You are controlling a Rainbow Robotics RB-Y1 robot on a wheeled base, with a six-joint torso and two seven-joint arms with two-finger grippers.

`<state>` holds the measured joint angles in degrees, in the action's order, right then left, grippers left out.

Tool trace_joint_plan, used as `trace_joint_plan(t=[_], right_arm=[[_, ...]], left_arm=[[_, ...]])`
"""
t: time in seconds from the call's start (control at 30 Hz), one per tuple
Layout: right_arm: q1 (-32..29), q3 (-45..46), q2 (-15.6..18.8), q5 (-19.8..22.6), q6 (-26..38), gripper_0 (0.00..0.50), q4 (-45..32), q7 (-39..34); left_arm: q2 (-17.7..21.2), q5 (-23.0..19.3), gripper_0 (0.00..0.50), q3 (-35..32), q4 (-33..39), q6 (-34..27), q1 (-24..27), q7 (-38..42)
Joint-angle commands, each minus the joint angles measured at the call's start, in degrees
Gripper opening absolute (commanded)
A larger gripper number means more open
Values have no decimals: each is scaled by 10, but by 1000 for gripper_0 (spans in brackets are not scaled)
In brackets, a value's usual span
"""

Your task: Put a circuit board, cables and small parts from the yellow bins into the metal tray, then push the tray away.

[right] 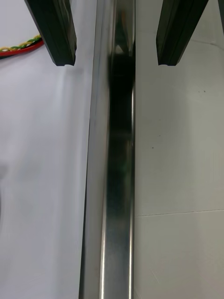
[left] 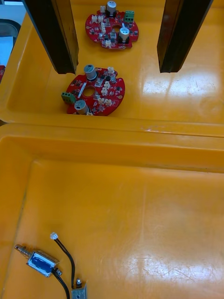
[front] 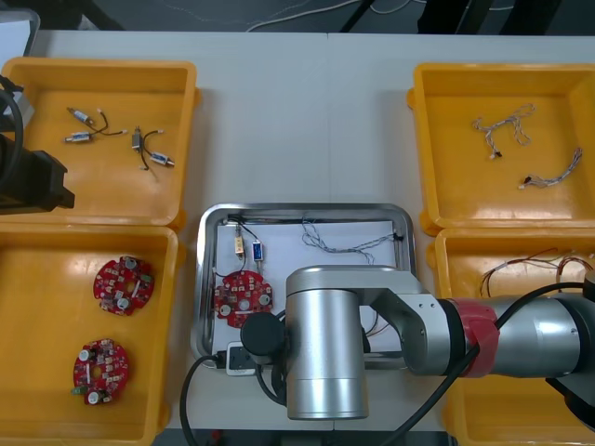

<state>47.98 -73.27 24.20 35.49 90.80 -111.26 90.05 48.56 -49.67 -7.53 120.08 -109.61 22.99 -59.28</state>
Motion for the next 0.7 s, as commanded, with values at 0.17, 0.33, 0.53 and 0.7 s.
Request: trace_joint_plan(t=[0.17,0.33,0.53,0.7], right_arm=[[10,-16,-27,-8,-9,500,16,-20],[11,-16,-28,-9,-9,500,17,-20],[11,-16,-26,-13,-9,58,17,-23],[19,-16,-20,-20,-14,0,15,-24]], left_arm=[[25,4,500,-17,16,-4,-7,-33],[25,4,500,-17,16,-4,-7,-33],[25,4,500,-17,16,-4,-7,-33],[25,4,500,-17,16,-4,-7,-33]])
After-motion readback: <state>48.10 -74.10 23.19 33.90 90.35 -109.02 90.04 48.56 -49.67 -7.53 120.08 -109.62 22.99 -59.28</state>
